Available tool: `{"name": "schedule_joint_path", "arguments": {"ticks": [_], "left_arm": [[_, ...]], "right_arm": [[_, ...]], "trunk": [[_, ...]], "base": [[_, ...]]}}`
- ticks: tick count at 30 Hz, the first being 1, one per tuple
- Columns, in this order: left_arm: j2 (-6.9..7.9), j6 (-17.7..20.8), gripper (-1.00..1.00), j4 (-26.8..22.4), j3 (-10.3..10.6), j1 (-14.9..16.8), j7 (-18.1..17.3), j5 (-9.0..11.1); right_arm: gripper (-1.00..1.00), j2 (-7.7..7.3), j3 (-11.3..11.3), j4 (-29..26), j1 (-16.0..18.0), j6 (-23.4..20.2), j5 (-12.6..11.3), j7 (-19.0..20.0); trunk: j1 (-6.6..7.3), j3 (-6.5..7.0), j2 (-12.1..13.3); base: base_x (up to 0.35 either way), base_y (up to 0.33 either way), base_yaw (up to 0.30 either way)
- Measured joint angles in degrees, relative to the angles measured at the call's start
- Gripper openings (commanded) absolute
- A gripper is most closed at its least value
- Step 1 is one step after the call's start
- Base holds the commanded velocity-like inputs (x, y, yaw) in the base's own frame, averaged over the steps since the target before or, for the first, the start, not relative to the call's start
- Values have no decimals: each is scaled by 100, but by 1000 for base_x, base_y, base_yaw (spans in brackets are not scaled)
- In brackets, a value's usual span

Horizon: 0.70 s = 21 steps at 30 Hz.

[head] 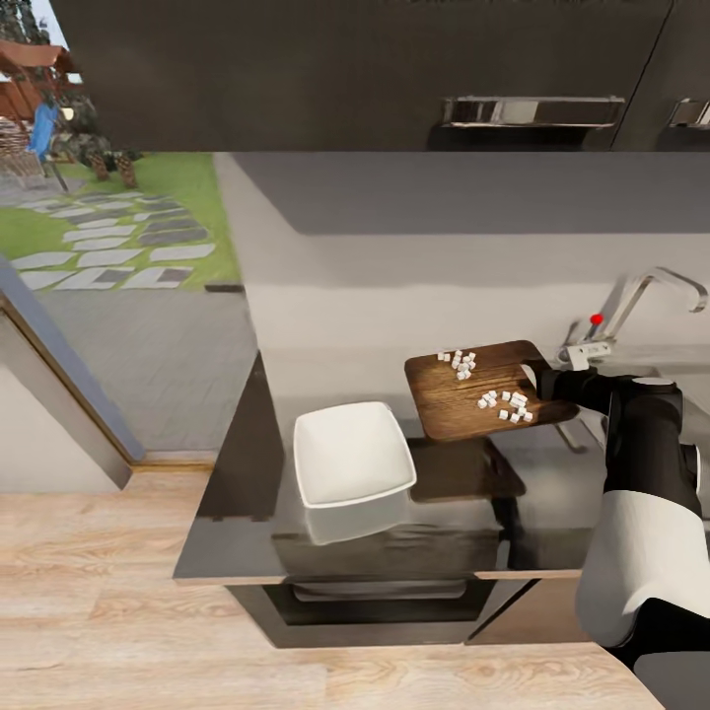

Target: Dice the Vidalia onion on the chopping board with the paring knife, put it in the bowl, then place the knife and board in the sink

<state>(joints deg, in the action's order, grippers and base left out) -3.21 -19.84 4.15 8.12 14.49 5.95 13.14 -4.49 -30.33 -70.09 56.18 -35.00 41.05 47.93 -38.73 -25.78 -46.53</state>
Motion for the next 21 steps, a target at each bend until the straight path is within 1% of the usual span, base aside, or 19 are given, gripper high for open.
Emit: {"name": "schedule_joint_path", "arguments": {"ticks": [15, 21], "left_arm": [[0, 0, 100, 0, 0, 0, -1, 0], [0, 2, 100, -1, 0, -1, -2, 0]], "right_arm": [[-100, 7, 0, 3, 0, 0, -1, 0], [-100, 10, 0, 2, 1, -2, -1, 0]], "trunk": [[0, 106, 0], [0, 147, 0]], "base": [[0, 191, 0], [0, 57, 0]]}}
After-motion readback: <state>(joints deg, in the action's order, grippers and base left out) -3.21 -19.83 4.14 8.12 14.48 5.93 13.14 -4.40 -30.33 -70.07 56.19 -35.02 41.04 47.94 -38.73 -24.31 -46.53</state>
